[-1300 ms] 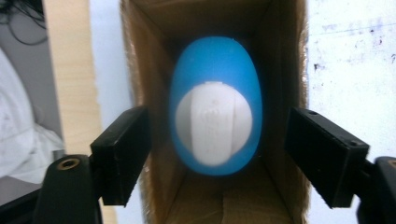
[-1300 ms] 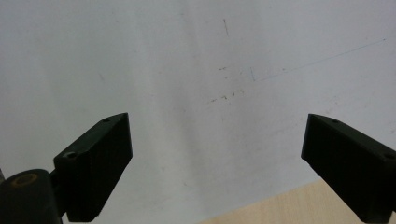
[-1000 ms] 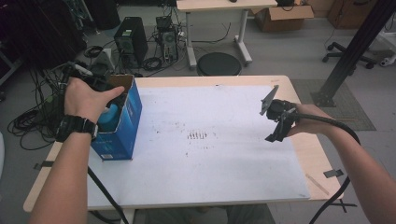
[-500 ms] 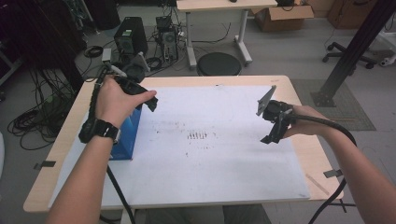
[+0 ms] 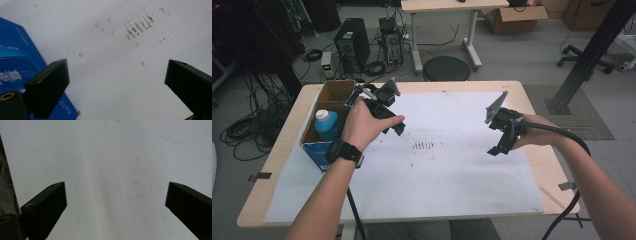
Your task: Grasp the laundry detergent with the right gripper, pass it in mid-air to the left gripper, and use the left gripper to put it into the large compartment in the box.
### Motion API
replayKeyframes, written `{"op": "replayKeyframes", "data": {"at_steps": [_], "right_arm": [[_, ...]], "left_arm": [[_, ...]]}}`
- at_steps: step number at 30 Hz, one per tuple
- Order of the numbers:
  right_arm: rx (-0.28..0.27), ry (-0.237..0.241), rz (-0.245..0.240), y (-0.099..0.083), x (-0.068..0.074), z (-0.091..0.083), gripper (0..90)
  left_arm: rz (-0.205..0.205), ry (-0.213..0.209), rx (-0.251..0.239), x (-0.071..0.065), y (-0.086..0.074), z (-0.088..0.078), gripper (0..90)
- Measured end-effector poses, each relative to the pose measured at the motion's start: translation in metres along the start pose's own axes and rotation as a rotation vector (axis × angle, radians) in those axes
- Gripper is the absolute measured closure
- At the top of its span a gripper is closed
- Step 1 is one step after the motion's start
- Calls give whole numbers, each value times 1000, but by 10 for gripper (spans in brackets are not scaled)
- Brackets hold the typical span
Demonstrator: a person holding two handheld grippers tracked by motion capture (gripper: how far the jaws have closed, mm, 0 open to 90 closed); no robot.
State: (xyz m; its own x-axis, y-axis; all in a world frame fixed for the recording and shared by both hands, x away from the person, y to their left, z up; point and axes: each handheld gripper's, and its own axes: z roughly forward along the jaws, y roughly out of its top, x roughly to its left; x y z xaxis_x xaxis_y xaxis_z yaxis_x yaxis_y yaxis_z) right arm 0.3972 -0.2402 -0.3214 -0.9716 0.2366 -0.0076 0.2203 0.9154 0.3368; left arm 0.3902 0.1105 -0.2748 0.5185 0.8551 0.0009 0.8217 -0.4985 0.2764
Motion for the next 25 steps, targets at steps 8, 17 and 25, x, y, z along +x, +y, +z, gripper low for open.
{"op": "replayKeyframes", "data": {"at_steps": [8, 17, 25], "right_arm": [[-6, 3, -2, 1, -1, 2, 32], [-10, 6, -4, 2, 0, 3, 32], [-14, 12, 4, 0, 1, 3, 31]], "left_arm": [[15, -13, 16, -4, 1, 10, 58], [25, -13, 23, -7, 1, 12, 55], [39, -12, 16, -11, 3, 14, 56]]}}
